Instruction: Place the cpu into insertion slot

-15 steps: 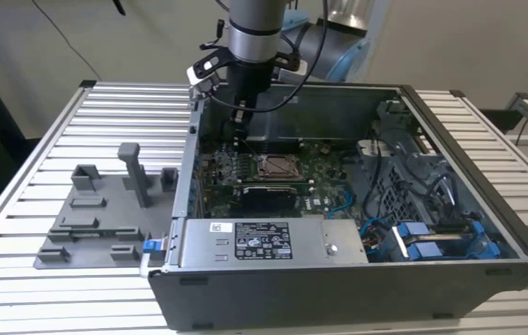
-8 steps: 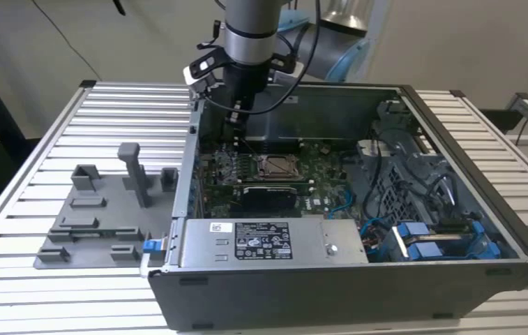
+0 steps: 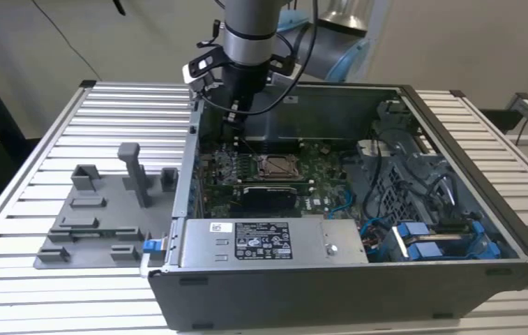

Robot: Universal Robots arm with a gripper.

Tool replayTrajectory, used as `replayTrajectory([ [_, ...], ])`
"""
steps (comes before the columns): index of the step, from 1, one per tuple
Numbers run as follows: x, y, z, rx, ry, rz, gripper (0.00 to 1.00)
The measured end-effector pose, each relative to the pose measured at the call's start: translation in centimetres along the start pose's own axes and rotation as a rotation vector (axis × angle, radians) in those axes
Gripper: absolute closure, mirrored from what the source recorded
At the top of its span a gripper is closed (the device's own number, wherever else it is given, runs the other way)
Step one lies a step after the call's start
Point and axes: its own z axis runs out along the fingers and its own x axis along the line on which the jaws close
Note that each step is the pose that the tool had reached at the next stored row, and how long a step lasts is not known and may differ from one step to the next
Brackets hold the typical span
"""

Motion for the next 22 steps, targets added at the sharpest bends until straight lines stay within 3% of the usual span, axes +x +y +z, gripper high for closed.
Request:
replayTrajectory([
  [4,-0.04,-0.12,0.01,0.0178,0.018,0.012,0.89],
  [6,-0.08,-0.22,0.03,0.0291,0.0187,0.017,0.89],
  [9,-0.12,-0.33,0.05,0.054,0.0135,0.024,0.89],
  [14,-0.22,-0.24,0.74,0.0571,0.0132,0.025,0.89],
  [17,-0.23,-0.21,0.84,0.0573,0.0133,0.025,0.89],
  [22,-0.28,-0.15,1.29,0.0625,0.0284,0.023,0.89],
])
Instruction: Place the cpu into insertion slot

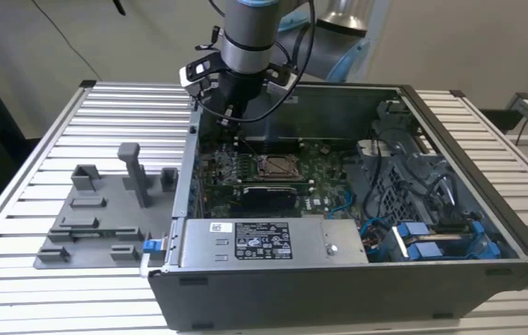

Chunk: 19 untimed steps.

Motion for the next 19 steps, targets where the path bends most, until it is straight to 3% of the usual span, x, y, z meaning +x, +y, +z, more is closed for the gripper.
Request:
replayTrajectory([
  [5,-0.04,0.03,0.23,0.0018,0.0038,0.0,0.89],
  [8,-0.08,-0.03,0.3,0.0047,0.0114,-0.002,0.89],
  [19,-0.25,0.11,0.61,0.0048,0.0115,-0.001,0.89],
])
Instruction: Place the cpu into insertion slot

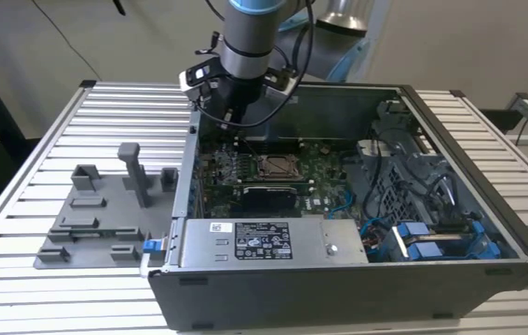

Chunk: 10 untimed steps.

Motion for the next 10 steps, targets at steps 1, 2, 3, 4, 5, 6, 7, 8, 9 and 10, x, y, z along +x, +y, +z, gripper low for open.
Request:
replayTrajectory([
  [1,0.0,0.12,-0.03,0.0003,-0.0002,0.0,0.89],
  [2,0.01,0.29,-0.07,0.0005,-0.0004,0.0,0.89],
  [3,0.01,0.46,-0.12,0.001,-0.0005,0.0,0.89],
  [4,0.02,0.67,-0.13,0.0006,0.0006,0.0,0.89],
  [5,0.04,0.85,-0.15,0.0013,0.0011,0.0,0.89],
  [6,0.04,1.04,-0.2,0.0022,0.0017,0.0,0.89],
  [7,0.06,1.25,-0.24,0.0032,0.0024,0.0,0.89],
  [8,0.09,1.46,-0.28,0.0041,0.0036,0.0,0.89],
  [9,0.13,1.69,-0.32,0.0053,0.0051,0.0,0.89],
  [10,0.17,1.9,-0.36,0.0063,0.0068,0.0,0.89],
])
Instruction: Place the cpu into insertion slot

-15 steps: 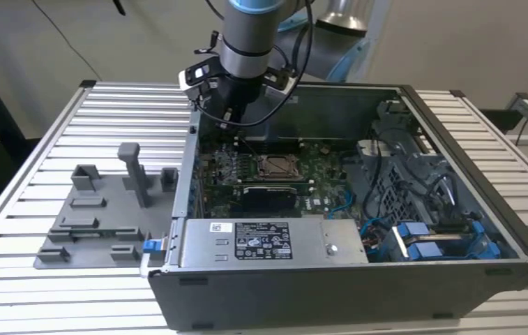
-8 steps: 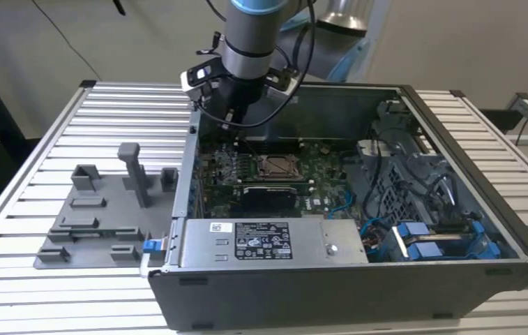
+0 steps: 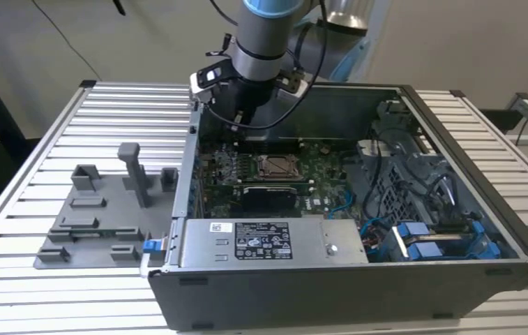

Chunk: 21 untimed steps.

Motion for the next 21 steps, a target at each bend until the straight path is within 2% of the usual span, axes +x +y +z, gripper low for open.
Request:
replayTrajectory([
  [2,-0.1,0.16,-0.05,0.002,0.0019,0.0,0.89],
  [8,-0.97,0.47,-0.28,0.0043,0.0011,0.0,0.89],
  [11,-0.97,0.46,-0.28,0.0046,0.0008,0.0,0.89],
  [15,-0.95,0.13,-0.26,0.0047,0.0008,0.0,0.89],
  [21,-0.79,-0.51,-0.62,0.0046,0.0008,0.0,0.89],
])
